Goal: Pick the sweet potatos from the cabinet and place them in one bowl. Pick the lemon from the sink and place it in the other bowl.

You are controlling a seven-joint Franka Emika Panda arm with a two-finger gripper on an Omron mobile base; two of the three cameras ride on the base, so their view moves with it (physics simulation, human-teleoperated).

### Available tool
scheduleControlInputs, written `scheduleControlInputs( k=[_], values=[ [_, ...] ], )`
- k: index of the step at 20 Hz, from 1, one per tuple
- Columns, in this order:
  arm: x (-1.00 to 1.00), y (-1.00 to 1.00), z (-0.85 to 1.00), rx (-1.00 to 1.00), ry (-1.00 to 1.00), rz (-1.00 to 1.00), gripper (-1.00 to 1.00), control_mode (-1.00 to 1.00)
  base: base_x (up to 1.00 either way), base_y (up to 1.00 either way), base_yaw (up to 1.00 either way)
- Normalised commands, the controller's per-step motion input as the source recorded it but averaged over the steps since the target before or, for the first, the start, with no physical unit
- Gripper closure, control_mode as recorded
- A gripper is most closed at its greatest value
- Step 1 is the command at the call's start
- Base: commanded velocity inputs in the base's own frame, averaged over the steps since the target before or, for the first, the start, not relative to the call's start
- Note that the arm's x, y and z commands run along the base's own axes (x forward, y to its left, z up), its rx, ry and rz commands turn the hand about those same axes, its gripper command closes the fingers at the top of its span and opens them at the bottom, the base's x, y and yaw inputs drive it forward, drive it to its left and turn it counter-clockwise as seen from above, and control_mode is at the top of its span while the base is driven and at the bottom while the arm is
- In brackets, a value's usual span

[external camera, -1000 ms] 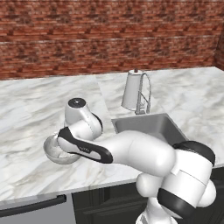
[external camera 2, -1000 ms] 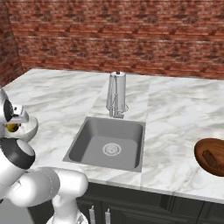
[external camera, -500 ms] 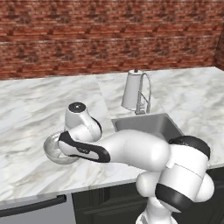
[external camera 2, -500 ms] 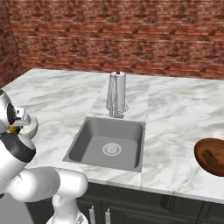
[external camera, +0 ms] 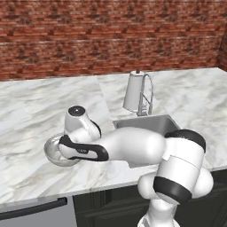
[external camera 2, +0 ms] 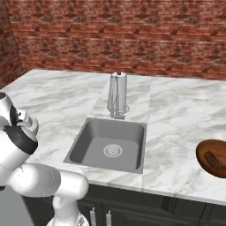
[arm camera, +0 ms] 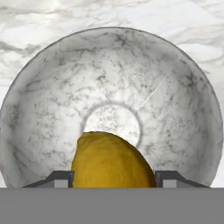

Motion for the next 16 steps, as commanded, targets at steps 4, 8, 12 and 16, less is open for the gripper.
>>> scheduleControlInputs(
  k=[4,8,12,16],
  values=[
    [0.04,0.09,-0.13,0.0,0.0,0.0,1.0,-1.0,0.0,0.0,0.0],
    [0.0,0.06,-0.14,0.0,0.0,0.0,-1.0,-1.0,0.0,0.0,0.0],
    [0.0,0.0,0.0,0.0,0.02,0.0,-1.0,-1.0,0.0,0.0,0.0],
    [0.0,0.0,0.0,0.0,0.0,0.0,-1.0,-1.0,0.0,0.0,0.0]
  ],
)
